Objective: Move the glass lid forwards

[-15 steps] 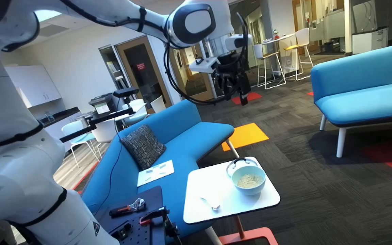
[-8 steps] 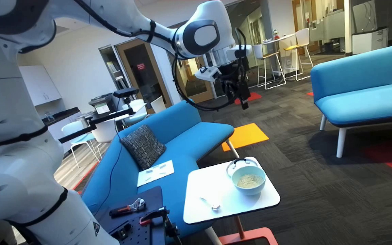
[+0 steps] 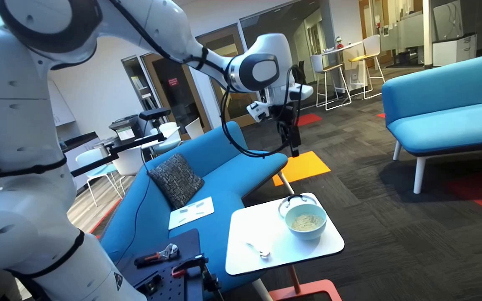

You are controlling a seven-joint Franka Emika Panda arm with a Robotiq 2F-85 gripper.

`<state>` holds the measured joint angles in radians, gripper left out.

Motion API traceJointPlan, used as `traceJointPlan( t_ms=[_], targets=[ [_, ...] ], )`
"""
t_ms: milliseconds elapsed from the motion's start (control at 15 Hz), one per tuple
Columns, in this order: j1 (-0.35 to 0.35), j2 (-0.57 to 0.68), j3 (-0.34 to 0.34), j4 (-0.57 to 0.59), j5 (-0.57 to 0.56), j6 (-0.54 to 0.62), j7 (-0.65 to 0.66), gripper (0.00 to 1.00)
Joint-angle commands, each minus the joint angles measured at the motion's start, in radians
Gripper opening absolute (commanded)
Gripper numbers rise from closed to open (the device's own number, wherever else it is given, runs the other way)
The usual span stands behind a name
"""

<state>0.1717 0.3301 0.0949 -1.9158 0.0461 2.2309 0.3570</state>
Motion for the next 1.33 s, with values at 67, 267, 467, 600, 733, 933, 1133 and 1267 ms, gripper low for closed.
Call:
traceJointPlan(
  t_ms=[67,267,467,600,733,933,1133,1267],
  targets=[
    [0.067,0.182,0.032,0.106,0.058,0.002,0.069,1.0],
    [0.088,0.299,0.073,0.147,0.139,0.121,0.03,1.0],
    [0.109,0.399,0.097,0.179,0.179,0.29,0.0,1.0],
    [0.111,0.457,0.113,0.206,0.191,0.361,-0.024,1.0],
    [0.113,0.5,0.121,0.231,0.187,0.392,-0.046,1.0],
    [0.125,0.483,0.102,0.195,0.177,0.375,-0.021,1.0],
    [0.125,0.482,0.104,0.197,0.178,0.366,-0.02,1.0],
    [0.161,0.495,0.077,0.207,0.16,0.37,0.018,1.0]
  ],
)
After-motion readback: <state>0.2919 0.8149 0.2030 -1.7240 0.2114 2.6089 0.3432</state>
